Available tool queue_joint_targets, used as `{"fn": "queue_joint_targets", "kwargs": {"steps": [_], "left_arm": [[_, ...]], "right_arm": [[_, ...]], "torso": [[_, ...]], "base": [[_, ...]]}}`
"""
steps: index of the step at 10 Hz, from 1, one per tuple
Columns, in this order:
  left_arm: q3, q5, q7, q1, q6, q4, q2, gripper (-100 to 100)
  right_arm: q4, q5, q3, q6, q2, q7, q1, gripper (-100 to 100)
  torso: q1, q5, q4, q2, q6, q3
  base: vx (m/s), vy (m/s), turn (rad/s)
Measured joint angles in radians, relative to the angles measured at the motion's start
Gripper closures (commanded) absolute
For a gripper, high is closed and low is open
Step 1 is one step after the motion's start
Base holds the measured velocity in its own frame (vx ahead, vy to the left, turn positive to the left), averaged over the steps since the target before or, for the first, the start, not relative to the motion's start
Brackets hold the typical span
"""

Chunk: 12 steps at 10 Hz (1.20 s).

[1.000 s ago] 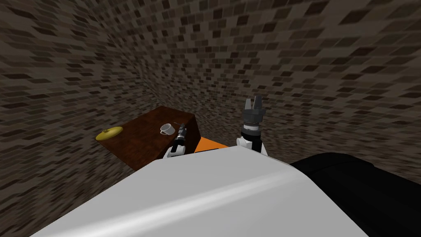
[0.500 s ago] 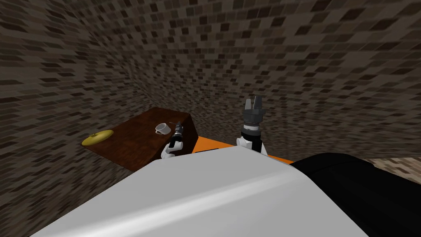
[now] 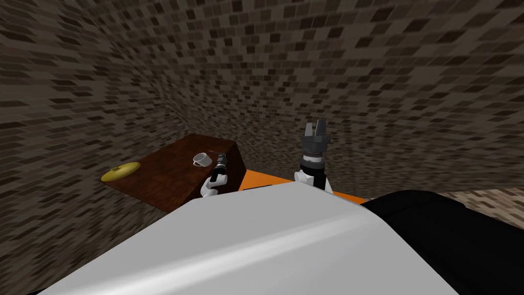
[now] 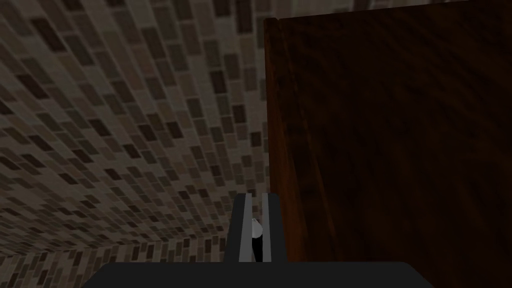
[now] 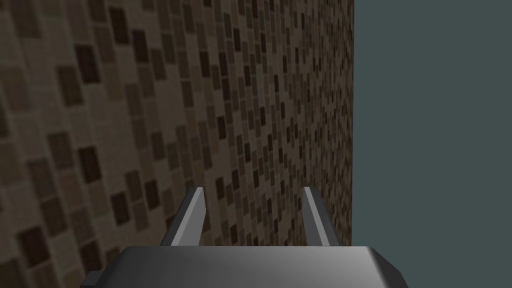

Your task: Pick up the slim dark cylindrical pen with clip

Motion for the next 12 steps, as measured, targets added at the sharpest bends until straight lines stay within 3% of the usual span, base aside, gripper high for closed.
{"fn": "queue_joint_targets", "kwargs": {"steps": [2,3,4,9,12], "left_arm": [[0.0,0.0,0.0,-0.001,-0.001,-0.001,0.0,100],[0.0,0.0,0.0,-0.001,-0.001,-0.001,0.0,0],[0.0,0.0,0.0,-0.001,-0.001,-0.001,0.0,100],[-0.113,-0.025,-0.005,0.154,-0.002,-0.152,-0.019,100],[-0.159,-0.037,-0.012,0.21,-0.006,-0.208,-0.035,100]], "right_arm": [[0.0,0.0,0.0,0.0,0.0,0.0,0.0,0],[0.0,0.0,0.0,0.0,0.0,0.0,0.0,0],[0.0,0.0,0.0,0.0,0.0,0.0,0.0,0],[0.0,0.0,0.0,0.0,0.0,0.0,0.0,0],[0.0,0.0,0.0,0.0,0.0,0.0,0.0,0]], "torso": [[0.001,0.001,-0.001,-0.001,0.0,-0.001],[0.001,0.001,-0.001,-0.001,0.0,-0.001],[0.001,0.001,-0.001,-0.001,0.0,-0.001],[0.002,0.001,-0.003,-0.007,-0.001,-0.005],[0.001,0.001,-0.002,-0.004,0.0,-0.003]], "base": [[0.0,0.0,0.0],[0.0,0.0,0.0],[0.069,0.027,0.222],[0.105,0.027,0.169],[0.055,0.013,0.098]]}}
